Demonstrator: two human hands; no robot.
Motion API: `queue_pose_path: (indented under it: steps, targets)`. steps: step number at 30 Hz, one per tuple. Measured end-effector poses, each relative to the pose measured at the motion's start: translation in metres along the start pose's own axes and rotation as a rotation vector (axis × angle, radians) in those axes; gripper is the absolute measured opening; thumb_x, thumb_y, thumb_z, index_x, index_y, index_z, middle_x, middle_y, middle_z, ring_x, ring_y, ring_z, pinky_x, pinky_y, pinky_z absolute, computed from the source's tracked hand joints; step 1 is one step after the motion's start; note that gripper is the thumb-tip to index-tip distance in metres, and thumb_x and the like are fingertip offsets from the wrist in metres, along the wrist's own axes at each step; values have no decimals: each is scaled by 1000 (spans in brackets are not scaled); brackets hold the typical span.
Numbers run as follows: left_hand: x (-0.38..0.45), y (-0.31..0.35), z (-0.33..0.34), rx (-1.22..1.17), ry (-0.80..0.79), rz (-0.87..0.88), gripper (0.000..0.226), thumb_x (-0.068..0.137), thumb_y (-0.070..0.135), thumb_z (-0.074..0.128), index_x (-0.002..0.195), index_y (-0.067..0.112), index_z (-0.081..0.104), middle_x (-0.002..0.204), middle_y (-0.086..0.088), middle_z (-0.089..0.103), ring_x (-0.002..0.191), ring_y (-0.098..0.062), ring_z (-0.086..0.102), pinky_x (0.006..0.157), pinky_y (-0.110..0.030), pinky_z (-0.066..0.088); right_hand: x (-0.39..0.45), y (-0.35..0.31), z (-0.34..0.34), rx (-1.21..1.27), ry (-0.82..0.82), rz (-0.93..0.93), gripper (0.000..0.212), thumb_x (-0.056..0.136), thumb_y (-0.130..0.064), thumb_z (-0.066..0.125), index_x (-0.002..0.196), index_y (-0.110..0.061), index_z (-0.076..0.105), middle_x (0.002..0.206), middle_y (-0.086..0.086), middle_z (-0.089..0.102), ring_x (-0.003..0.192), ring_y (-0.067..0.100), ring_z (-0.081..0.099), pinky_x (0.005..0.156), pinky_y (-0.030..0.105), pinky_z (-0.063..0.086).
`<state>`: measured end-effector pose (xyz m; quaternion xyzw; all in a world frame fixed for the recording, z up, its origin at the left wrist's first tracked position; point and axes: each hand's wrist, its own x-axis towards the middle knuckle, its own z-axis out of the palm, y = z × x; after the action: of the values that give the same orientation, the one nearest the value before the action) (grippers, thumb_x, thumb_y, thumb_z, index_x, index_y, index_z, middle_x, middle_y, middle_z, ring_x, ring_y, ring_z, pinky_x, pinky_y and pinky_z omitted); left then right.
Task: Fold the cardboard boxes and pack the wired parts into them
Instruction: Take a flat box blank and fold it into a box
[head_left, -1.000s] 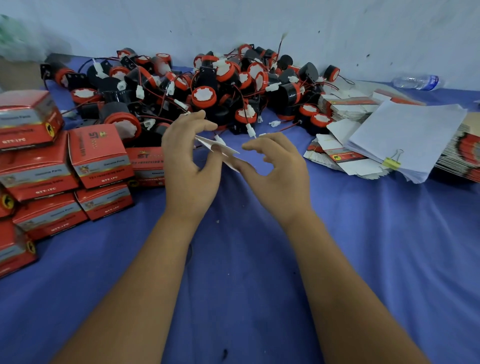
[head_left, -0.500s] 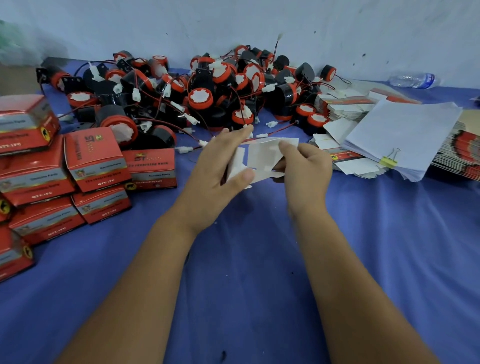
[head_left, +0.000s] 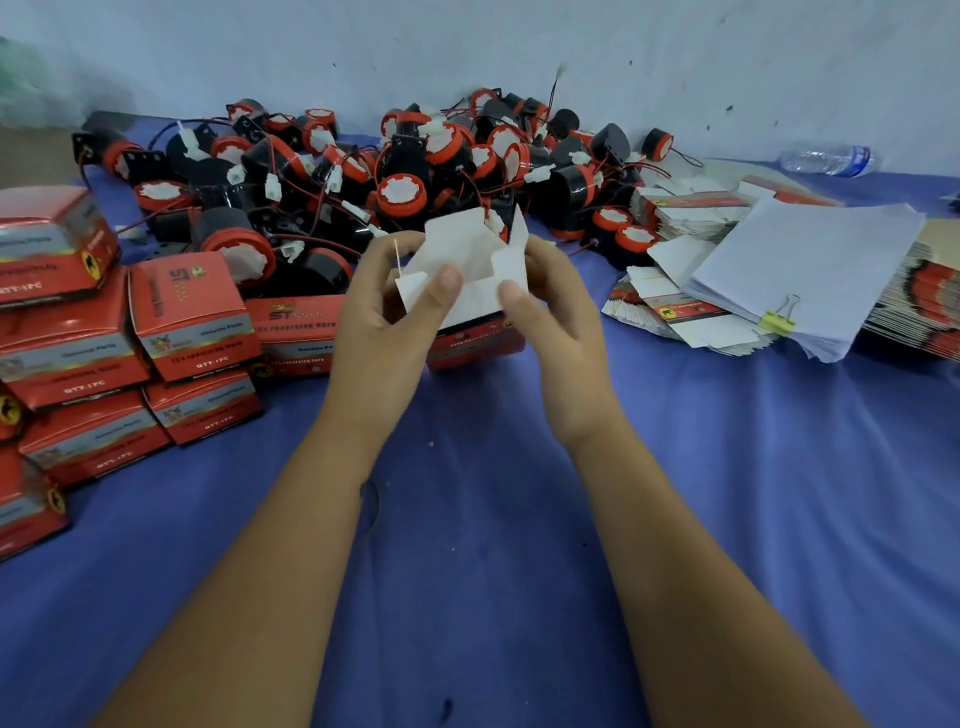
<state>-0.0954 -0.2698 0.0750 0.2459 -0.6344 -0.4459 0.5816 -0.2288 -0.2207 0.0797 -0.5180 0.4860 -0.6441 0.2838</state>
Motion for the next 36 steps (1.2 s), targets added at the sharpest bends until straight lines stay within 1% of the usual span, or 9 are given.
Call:
queue_pose_path:
  steps: [5, 11, 14, 17, 21, 27, 30, 33, 36]
  targets:
    - [2, -4, -4, -74, -97, -127, 20, 94, 36, 62, 113, 31, 56, 95, 16, 72, 88, -4, 69, 71, -19, 54, 0, 3, 4, -26, 90, 112, 39, 81, -34, 64, 116, -18, 62, 120, 10, 61, 112, 28, 59, 98, 48, 49]
    - [0, -12, 1, -143, -80, -161, 27, 94, 19, 56, 112, 39, 51, 93, 4, 71, 86, -15, 65, 72, -26, 52, 1, 10, 8, 188, 106, 211, 9, 90, -13, 52, 97, -16, 58, 92, 1, 64, 79, 9, 60, 63, 23, 51]
    - [0, -9, 6, -245, -111, -202, 24, 100, 30, 46, 122, 33, 55, 111, 6, 70, 102, -12, 65, 81, -24, 51, 2, 11, 7, 187, 108, 194, 14, 88, -7, 49, 93, -18, 55, 85, -4, 61, 70, 5, 58, 56, 20, 49]
    - [-2, -7, 12, -368, -93, -276, 47, 107, 44, 20, 128, 26, 58, 128, 5, 67, 120, -11, 61, 91, -23, 52, 1, 12, 7, 156, 73, 170, 33, 82, -11, 46, 106, -28, 60, 98, -9, 67, 83, 2, 62, 64, 18, 51]
    - [-4, -8, 19, -216, -60, -278, 34, 105, 18, 43, 117, 45, 61, 123, 11, 66, 115, -12, 62, 91, -28, 51, -1, 12, 9, 114, -6, 131, 50, 91, -2, 39, 136, -21, 49, 131, 2, 58, 117, 17, 57, 92, 30, 51]
    - [-4, -10, 18, -152, -25, -298, 49, 99, 8, 43, 113, 53, 58, 131, 10, 62, 125, -15, 55, 109, -40, 44, -2, 12, 7, 206, -115, 126, 57, 81, -10, 43, 137, -21, 47, 130, 0, 59, 115, 12, 56, 90, 27, 51]
    - [-2, -13, 17, -181, -7, -321, 44, 102, 8, 42, 119, 45, 58, 124, 9, 66, 115, -15, 62, 96, -33, 54, 2, 10, 8, 389, -80, 232, 42, 93, -28, 44, 134, -22, 54, 138, 6, 57, 128, 22, 53, 108, 42, 43]
    - [-1, -15, 16, -182, -21, -309, 43, 102, 7, 41, 121, 42, 57, 115, 13, 68, 100, -5, 65, 77, -20, 53, 4, 10, 7, 383, -37, 282, 35, 98, -30, 44, 129, -21, 60, 133, 7, 61, 126, 28, 55, 110, 49, 41]
    - [-1, -14, 17, -175, -16, -266, 46, 100, 7, 42, 117, 47, 56, 113, 15, 67, 97, -1, 65, 75, -16, 51, 4, 9, 7, 319, -50, 239, 36, 89, -25, 46, 122, -22, 61, 130, 9, 62, 124, 30, 56, 107, 50, 43]
